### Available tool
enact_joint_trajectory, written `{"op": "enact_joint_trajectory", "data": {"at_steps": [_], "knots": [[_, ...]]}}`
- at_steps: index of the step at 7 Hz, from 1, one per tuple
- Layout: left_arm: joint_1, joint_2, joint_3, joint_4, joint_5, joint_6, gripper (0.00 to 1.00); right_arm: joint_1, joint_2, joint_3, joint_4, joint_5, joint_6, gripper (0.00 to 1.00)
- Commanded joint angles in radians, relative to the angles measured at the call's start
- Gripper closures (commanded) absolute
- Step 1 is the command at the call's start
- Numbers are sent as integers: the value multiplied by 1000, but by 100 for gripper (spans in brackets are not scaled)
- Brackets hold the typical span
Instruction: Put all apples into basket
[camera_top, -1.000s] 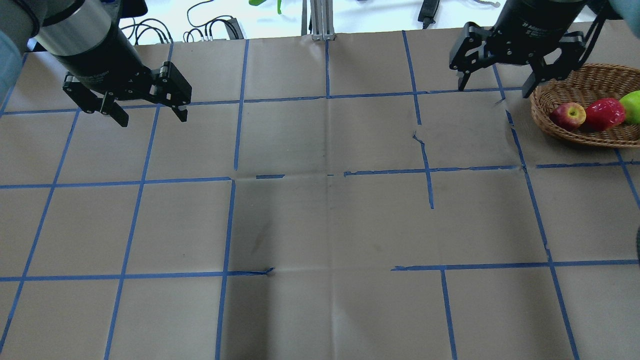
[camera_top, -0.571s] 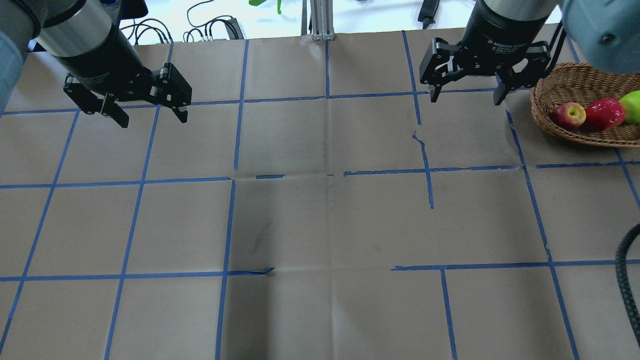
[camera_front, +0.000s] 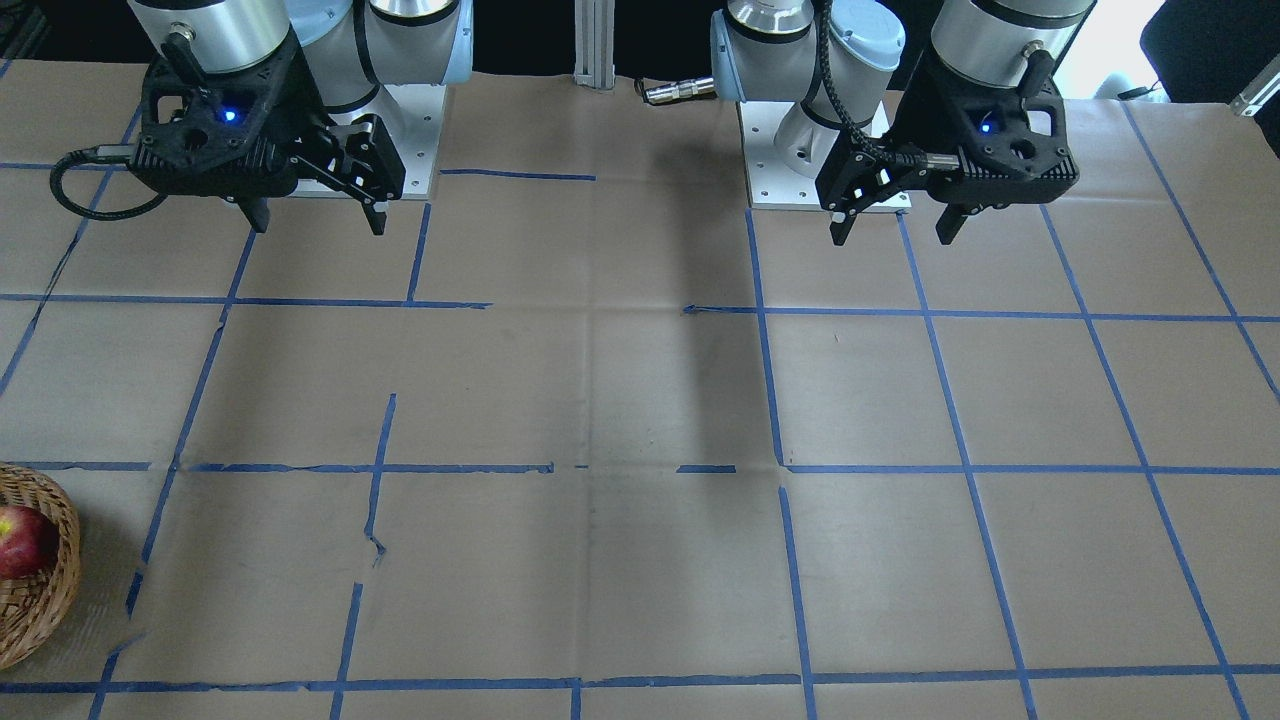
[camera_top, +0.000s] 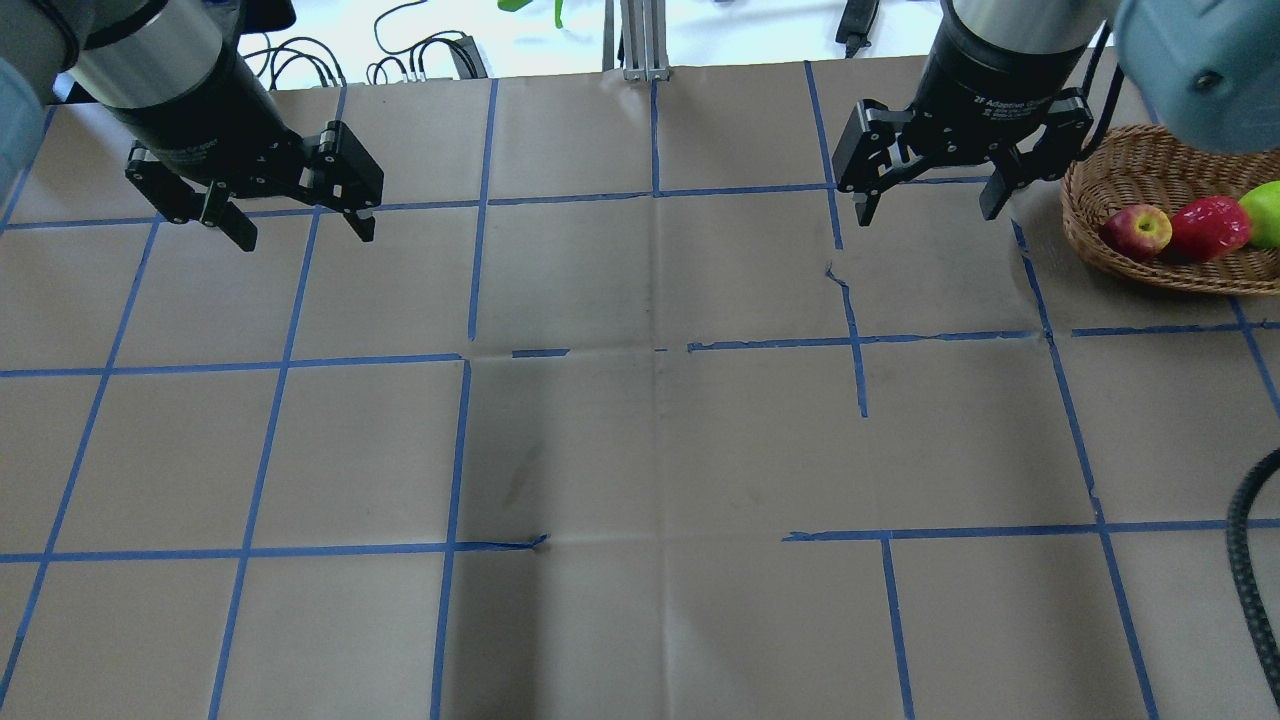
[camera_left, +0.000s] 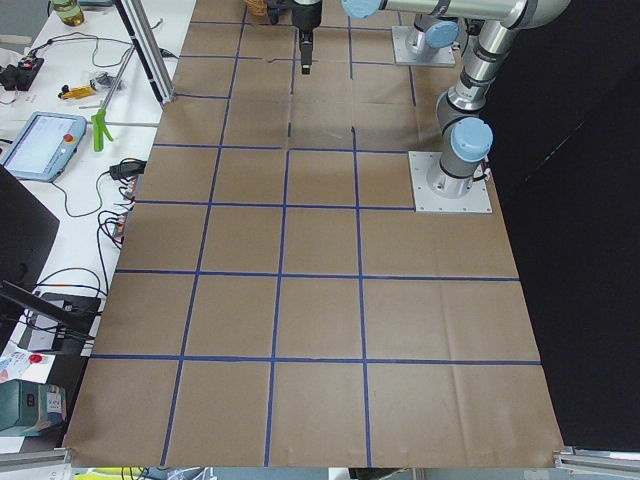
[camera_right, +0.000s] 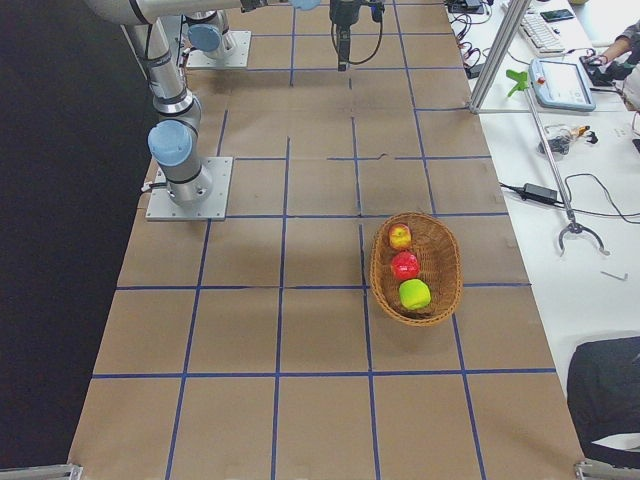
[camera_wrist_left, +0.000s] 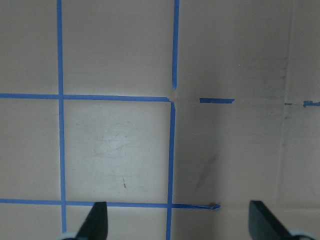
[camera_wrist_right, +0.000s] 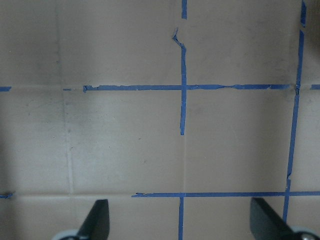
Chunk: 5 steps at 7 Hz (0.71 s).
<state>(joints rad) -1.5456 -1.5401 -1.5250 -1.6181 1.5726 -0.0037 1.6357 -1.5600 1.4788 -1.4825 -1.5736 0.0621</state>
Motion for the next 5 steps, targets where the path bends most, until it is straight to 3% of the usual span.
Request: {"op": "enact_joint_trajectory", "data": {"at_steps": [1,5], "knots": [[2,-8,16,-2,1,31,1,0,0,-5,4,0,4,0],[-1,-2,8,-11,-2,30,1,0,0,-5,4,0,10,0]]}}
